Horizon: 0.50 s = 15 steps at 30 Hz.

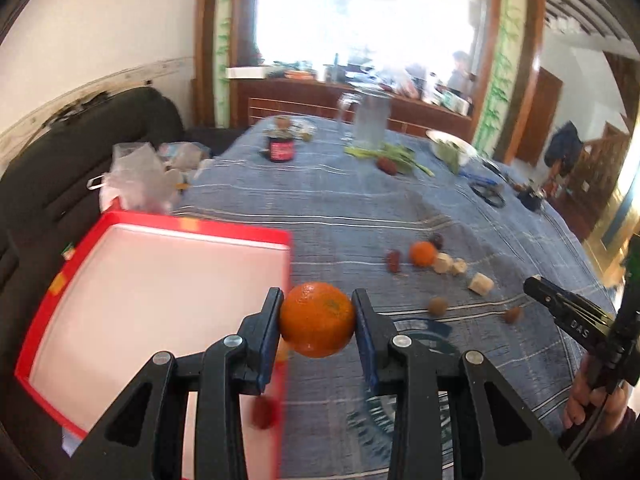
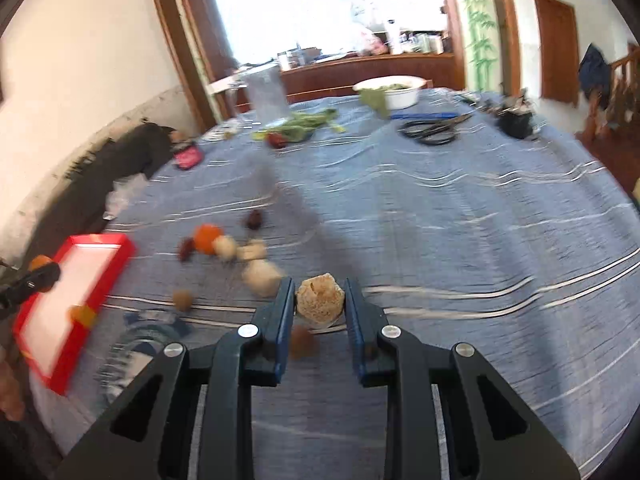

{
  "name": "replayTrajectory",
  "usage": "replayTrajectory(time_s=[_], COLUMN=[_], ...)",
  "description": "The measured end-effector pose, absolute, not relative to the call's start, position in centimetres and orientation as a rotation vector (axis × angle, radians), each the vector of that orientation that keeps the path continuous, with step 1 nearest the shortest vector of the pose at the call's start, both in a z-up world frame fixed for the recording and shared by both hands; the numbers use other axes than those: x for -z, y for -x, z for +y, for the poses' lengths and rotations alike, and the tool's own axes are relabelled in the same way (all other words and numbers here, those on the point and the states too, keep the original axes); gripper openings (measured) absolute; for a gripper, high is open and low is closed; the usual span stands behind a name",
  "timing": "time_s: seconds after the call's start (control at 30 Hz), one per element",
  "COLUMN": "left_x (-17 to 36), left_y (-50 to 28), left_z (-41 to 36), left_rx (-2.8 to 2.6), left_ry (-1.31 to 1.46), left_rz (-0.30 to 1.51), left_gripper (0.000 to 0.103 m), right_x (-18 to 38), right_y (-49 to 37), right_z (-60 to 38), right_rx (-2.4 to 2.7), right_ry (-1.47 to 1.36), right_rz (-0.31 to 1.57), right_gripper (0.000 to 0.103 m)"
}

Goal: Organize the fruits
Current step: 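Carry the orange into the tray and open the left tool while the right drops the cube there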

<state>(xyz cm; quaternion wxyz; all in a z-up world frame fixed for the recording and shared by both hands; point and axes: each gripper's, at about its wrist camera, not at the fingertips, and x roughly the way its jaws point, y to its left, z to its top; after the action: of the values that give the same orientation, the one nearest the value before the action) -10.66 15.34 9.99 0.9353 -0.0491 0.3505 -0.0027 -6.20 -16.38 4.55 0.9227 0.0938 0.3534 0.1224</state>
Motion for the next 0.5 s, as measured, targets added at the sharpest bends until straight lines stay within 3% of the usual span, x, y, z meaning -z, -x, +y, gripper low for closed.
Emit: replayTrajectory(time_s=[0.5], left_x=[-7.6], left_y=[14.2], left_z=[25.7], left_rx=[-0.223], left_ry=[0.163], left_rz=[0.737], left_gripper=[0.034], right_x=[-8.0], right_y=[7.7], right_z=[6.0], right_rx=[-0.627], right_ry=[0.032], right_rz=[0.714], right_gripper=[0.027])
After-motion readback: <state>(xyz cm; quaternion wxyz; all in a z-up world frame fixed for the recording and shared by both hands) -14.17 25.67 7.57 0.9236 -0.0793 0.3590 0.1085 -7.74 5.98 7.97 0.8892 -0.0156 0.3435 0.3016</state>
